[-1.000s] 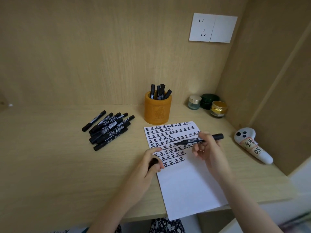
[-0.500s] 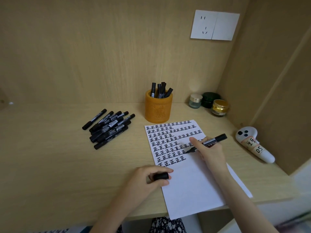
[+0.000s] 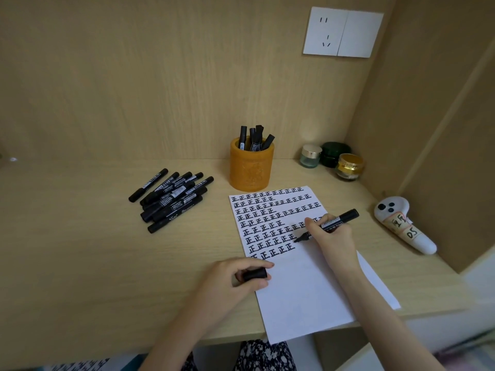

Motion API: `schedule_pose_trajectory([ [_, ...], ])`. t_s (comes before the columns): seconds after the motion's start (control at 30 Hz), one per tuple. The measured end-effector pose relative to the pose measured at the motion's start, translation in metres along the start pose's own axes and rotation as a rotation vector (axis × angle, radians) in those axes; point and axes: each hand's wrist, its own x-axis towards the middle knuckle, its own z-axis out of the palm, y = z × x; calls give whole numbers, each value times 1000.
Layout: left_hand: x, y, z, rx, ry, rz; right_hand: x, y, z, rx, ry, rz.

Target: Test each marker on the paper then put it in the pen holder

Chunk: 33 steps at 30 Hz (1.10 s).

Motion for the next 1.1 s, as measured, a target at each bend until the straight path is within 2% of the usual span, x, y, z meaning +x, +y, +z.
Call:
schedule_pose_trajectory([
  [0.47,1,-2,0,42,-1,14,1,1,2,-37,-15,-15],
  [0.63,1,-3,0,53,-4,12,0,0,1,-48,30,-42],
  [1.1,1,-6,0,71,0,11,-1,-1,1,-48,16,-5],
])
